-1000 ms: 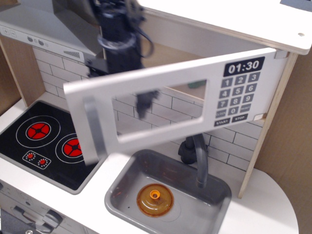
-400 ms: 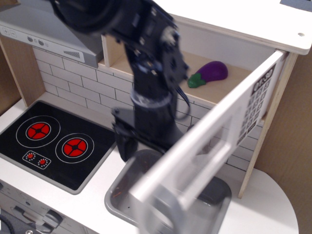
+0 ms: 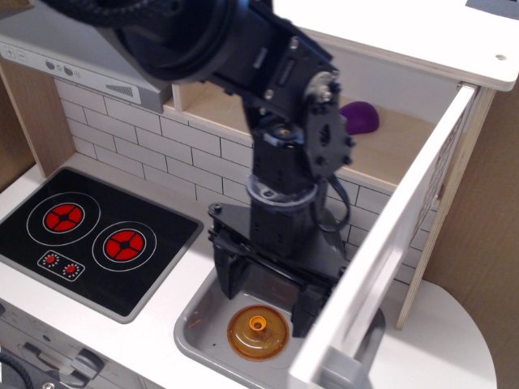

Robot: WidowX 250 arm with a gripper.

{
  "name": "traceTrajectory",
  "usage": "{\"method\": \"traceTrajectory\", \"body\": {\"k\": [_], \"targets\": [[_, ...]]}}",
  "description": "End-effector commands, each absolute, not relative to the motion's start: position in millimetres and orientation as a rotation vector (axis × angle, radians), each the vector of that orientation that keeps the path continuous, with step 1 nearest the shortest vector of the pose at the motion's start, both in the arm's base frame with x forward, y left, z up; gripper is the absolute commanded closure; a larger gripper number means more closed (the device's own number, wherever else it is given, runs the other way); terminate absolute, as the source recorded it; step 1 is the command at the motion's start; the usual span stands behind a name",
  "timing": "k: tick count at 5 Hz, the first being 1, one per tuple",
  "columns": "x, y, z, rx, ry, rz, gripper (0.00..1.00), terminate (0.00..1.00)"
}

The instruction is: Open microwave

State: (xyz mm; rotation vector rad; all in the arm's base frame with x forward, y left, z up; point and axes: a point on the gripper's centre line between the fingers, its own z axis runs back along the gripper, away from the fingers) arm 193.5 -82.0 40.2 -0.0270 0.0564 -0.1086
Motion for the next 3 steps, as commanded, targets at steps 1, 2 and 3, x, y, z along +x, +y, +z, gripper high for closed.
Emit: {"method": "traceTrajectory", "body": {"k": [1, 2, 3], "targets": [[207, -70, 87, -0.052, -0.046, -0.009, 0.00, 0.00], [231, -64, 95, -0.056, -0.078, 0.058, 0.00, 0.00], [246, -57, 100, -0.060, -0.094, 0.100, 0.00, 1.00]]}}
